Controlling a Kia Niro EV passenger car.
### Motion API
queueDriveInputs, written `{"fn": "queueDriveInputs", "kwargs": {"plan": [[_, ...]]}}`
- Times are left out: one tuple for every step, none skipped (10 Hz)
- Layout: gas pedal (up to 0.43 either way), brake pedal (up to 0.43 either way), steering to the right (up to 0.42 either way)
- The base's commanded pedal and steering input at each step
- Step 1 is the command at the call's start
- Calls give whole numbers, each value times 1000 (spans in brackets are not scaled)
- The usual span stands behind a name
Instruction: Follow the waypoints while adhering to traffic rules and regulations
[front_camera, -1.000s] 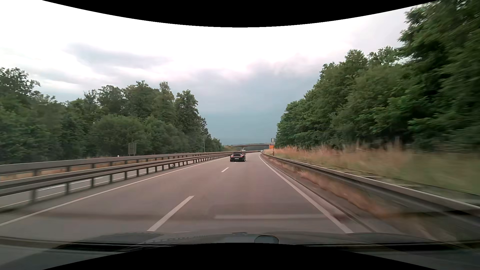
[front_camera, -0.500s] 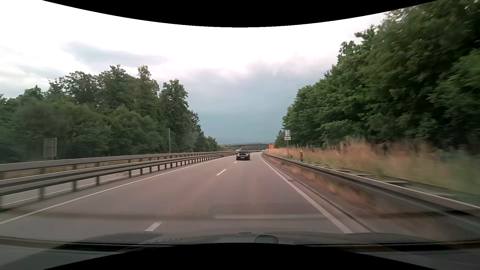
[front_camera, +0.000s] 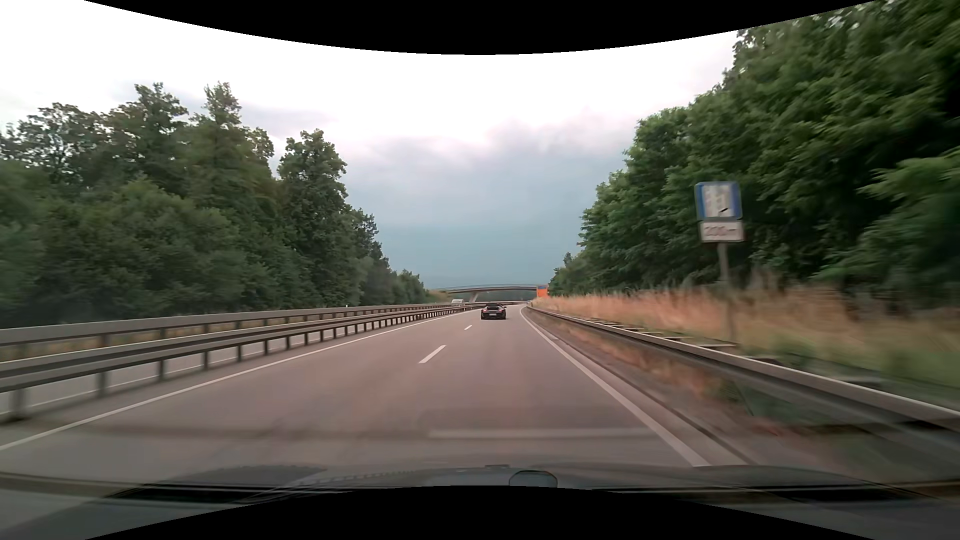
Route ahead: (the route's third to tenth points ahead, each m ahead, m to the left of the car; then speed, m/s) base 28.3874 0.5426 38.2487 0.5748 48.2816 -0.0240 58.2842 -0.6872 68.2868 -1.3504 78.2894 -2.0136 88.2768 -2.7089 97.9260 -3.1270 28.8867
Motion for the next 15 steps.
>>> {"fn": "queueDriveInputs", "kwargs": {"plan": [[248,0,6],[248,0,5],[248,0,5],[248,0,6],[248,0,6],[240,0,5],[240,0,5],[209,0,5],[177,0,6],[177,0,6],[177,0,7],[177,0,6],[177,0,6],[177,0,6],[177,0,6]]}}
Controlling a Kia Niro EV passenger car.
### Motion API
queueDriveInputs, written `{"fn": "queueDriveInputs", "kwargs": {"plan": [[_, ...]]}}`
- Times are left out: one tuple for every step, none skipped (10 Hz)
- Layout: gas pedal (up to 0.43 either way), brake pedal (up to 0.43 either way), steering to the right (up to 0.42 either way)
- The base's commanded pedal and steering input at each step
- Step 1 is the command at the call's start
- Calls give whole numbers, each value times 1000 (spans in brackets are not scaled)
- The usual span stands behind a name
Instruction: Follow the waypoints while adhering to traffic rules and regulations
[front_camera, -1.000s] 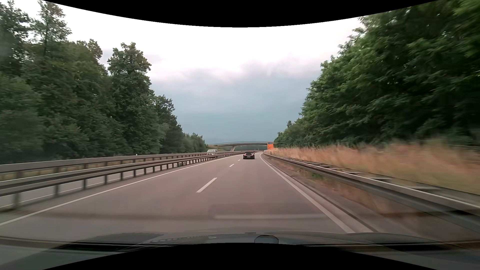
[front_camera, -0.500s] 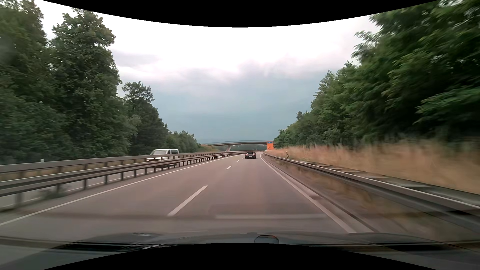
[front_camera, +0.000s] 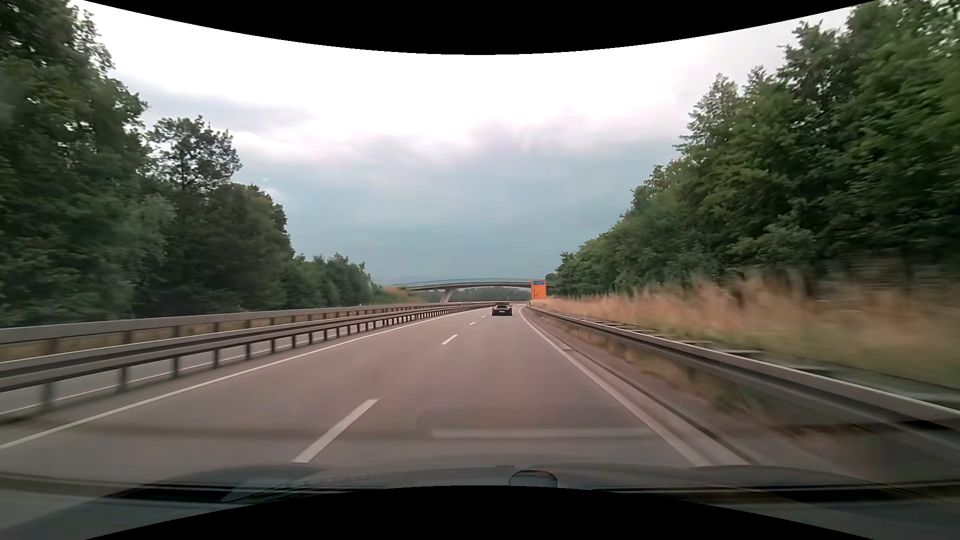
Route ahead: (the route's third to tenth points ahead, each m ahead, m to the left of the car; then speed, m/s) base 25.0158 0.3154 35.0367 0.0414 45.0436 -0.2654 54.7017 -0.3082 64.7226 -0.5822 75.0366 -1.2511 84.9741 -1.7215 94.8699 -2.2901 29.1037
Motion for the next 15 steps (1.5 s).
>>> {"fn": "queueDriveInputs", "kwargs": {"plan": [[177,0,6],[177,0,6],[177,0,6],[177,0,6],[177,0,6],[177,0,6],[177,0,6],[177,0,6],[177,0,6],[177,0,6],[177,0,6],[177,0,6],[177,0,4],[177,0,4],[177,0,3]]}}
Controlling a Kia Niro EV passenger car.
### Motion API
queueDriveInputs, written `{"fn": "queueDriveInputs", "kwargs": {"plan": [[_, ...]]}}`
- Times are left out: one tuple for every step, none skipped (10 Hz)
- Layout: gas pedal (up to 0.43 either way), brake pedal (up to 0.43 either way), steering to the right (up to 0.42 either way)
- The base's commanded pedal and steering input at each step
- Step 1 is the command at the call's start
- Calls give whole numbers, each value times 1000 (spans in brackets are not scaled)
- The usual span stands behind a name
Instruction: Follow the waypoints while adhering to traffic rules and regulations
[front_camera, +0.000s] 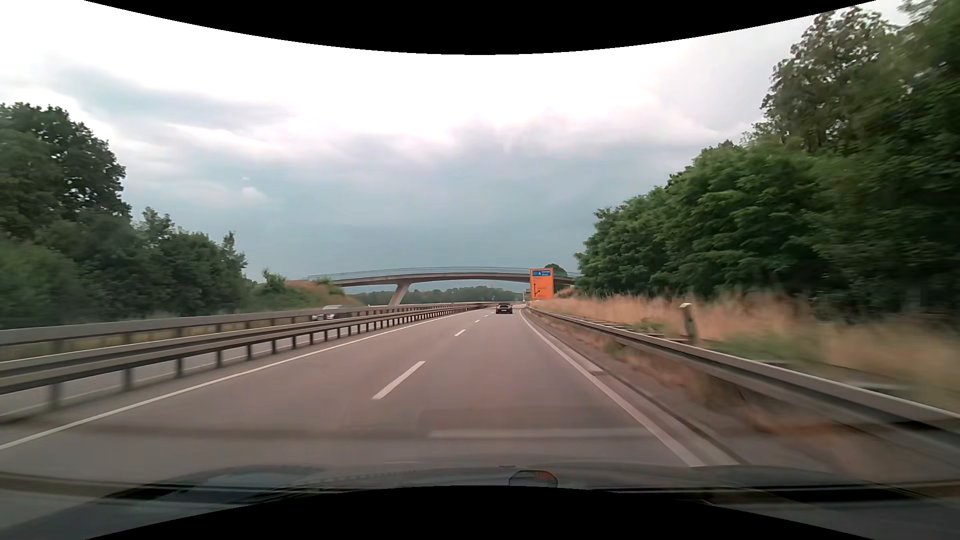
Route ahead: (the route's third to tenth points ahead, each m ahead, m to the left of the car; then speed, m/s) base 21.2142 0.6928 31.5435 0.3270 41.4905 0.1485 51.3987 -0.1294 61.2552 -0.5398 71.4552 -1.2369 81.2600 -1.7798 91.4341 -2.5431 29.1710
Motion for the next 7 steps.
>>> {"fn": "queueDriveInputs", "kwargs": {"plan": [[177,0,3],[189,0,4],[189,0,4],[189,0,5],[197,0,6],[209,0,7],[209,0,7]]}}
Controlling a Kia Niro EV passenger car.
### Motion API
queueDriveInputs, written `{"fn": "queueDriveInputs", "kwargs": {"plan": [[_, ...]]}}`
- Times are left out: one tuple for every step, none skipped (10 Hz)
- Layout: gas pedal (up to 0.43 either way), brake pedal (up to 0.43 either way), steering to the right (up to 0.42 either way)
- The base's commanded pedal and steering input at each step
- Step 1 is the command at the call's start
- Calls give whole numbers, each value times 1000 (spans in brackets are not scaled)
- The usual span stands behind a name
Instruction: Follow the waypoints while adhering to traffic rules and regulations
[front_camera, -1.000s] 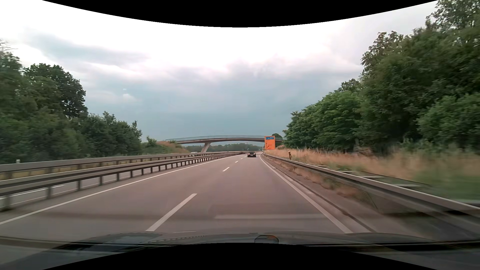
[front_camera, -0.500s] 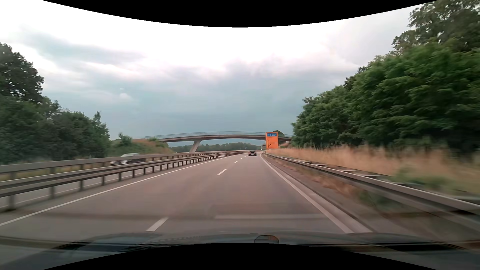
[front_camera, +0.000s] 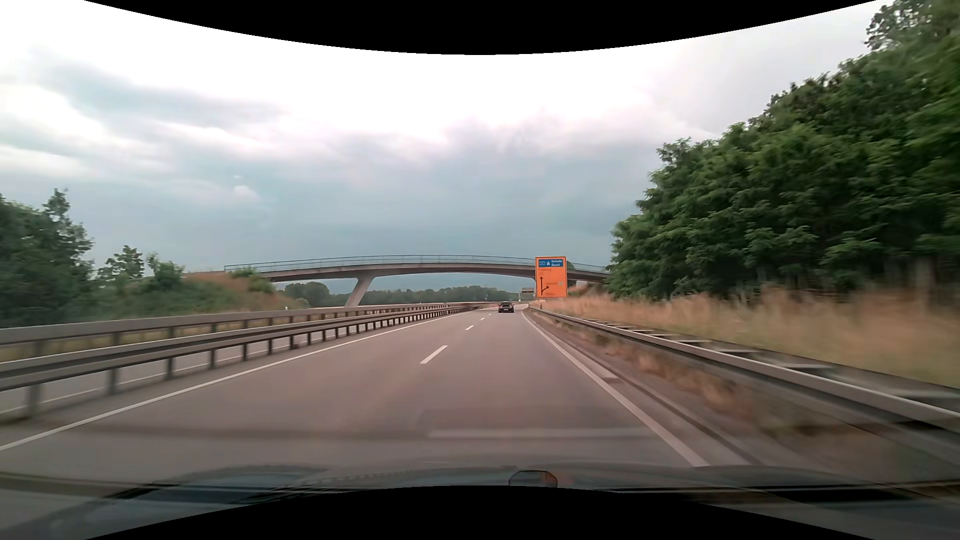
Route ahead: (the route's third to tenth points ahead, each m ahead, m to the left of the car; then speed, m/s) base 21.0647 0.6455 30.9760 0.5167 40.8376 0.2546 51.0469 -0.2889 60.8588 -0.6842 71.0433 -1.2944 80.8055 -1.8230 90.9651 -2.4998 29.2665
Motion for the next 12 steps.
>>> {"fn": "queueDriveInputs", "kwargs": {"plan": [[209,0,7],[209,0,8],[220,0,9],[228,0,8],[248,0,6],[268,0,5],[268,0,5],[268,0,5],[280,0,5],[280,0,5],[280,0,5],[280,0,5]]}}
